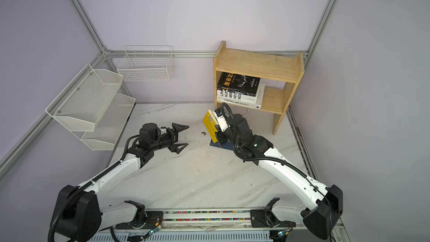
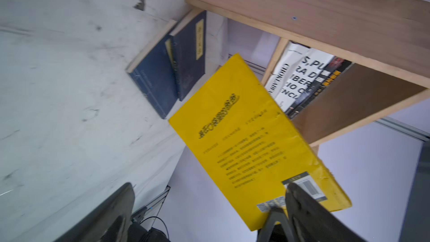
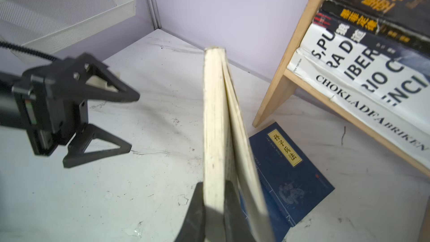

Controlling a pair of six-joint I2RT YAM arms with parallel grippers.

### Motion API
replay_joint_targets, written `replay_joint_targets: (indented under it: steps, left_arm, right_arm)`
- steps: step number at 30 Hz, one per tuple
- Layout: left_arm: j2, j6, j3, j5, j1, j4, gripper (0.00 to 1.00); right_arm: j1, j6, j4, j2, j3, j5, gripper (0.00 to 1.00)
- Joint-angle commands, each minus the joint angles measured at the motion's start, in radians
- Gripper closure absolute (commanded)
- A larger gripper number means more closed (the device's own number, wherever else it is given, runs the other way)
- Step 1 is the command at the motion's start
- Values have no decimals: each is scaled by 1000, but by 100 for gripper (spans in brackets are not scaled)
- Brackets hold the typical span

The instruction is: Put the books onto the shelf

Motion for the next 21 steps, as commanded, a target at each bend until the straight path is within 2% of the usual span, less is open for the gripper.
replay_joint_targets:
  steps: [1, 5, 8, 14, 21]
  left_arm:
    - [63, -92, 170, 129, 14, 185, 1]
    - [187, -221, 200, 183, 15, 355, 4]
    - [249, -274, 214, 221, 13, 415, 10]
    - [297, -276, 239, 257, 14, 393, 17]
    - [346, -266, 285, 317, 11, 376, 35]
  right_arm:
    - [32, -171, -1, 5, 48, 34, 98]
    - [88, -230, -1, 1, 52, 95, 98]
    - [123, -264, 22, -2, 52, 141, 98]
    - [172, -348, 57, 23, 57, 241, 98]
    - [210, -483, 175, 33, 13, 340, 98]
